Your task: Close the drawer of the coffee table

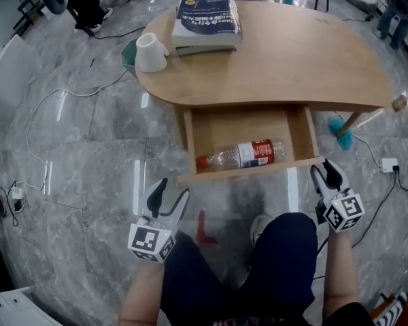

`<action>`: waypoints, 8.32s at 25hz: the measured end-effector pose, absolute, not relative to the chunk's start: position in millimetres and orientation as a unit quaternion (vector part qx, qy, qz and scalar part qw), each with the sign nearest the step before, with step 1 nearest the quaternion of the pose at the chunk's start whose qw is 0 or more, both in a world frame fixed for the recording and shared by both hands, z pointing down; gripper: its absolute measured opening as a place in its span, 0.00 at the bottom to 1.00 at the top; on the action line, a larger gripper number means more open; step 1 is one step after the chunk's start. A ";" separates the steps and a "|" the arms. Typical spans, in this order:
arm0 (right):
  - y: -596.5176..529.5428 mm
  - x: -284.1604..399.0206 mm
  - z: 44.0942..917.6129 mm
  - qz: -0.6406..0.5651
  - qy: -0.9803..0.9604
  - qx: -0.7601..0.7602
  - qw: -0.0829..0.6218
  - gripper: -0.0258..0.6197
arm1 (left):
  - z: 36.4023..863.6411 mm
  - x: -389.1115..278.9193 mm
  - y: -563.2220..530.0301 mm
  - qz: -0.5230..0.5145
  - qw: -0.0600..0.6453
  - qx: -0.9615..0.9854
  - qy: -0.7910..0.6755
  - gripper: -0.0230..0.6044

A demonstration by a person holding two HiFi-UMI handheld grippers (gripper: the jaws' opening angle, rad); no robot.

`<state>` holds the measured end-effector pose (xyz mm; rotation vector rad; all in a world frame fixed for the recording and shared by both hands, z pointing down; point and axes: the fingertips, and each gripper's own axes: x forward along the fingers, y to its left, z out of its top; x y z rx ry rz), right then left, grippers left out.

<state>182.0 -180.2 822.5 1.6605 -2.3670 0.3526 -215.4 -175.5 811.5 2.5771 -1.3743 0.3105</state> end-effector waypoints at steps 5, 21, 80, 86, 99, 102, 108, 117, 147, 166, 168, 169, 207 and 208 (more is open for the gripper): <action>-184.3 180.7 826.2 0.115 -0.817 0.553 0.116 0.31 | 825.2 -210.9 -187.9 0.125 0.102 0.864 -0.477 0.44; -183.9 162.0 826.9 0.101 -0.827 0.538 0.129 0.27 | 820.8 -205.0 -192.3 0.112 0.082 0.856 -0.497 0.37; -329.1 161.3 809.7 0.099 -0.751 0.649 0.067 0.27 | 802.4 -209.1 -344.3 0.065 0.061 0.816 -0.572 0.37; -338.1 162.5 809.8 0.098 -0.734 0.668 0.072 0.27 | 802.8 -208.4 -353.3 0.057 0.062 0.806 -0.586 0.36; -351.9 164.2 811.3 0.105 -0.701 0.702 0.066 0.27 | 804.2 -206.4 -367.6 0.045 0.064 0.789 -0.609 0.36; -354.9 163.1 811.8 0.107 -0.693 0.710 0.063 0.26 | 804.5 -207.0 -369.9 0.046 0.068 0.785 -0.614 0.35; -363.0 160.3 811.6 0.110 -0.682 0.720 0.060 0.23 | 804.6 -207.3 -378.5 0.044 0.072 0.780 -0.620 0.35; -363.8 159.3 811.9 0.108 -0.684 0.719 0.055 0.21 | 805.0 -207.1 -380.2 0.040 0.070 0.780 -0.620 0.36; -296.6 112.4 766.3 0.173 -0.746 0.625 0.148 0.04 | 755.8 -221.2 -290.3 0.081 0.130 0.779 -0.608 0.04; -221.0 84.3 443.3 0.209 -0.793 0.531 0.216 0.04 | 420.0 -202.2 -181.7 0.151 0.184 0.767 -0.596 0.04; -203.9 79.8 401.9 0.198 -0.797 0.532 0.206 0.04 | 382.3 -204.4 -160.2 0.144 0.185 0.769 -0.594 0.04; -194.3 77.7 381.6 0.191 -0.799 0.534 0.200 0.04 | 363.9 -206.0 -149.2 0.139 0.183 0.771 -0.594 0.04; 157.3 63.0 193.8 0.160 -0.882 0.423 0.132 0.04 | 209.1 -101.5 154.1 0.074 0.166 0.852 -0.492 0.04; 165.3 70.0 194.8 0.163 -0.885 0.415 0.132 0.04 | 207.9 -92.1 161.0 0.075 0.166 0.850 -0.494 0.04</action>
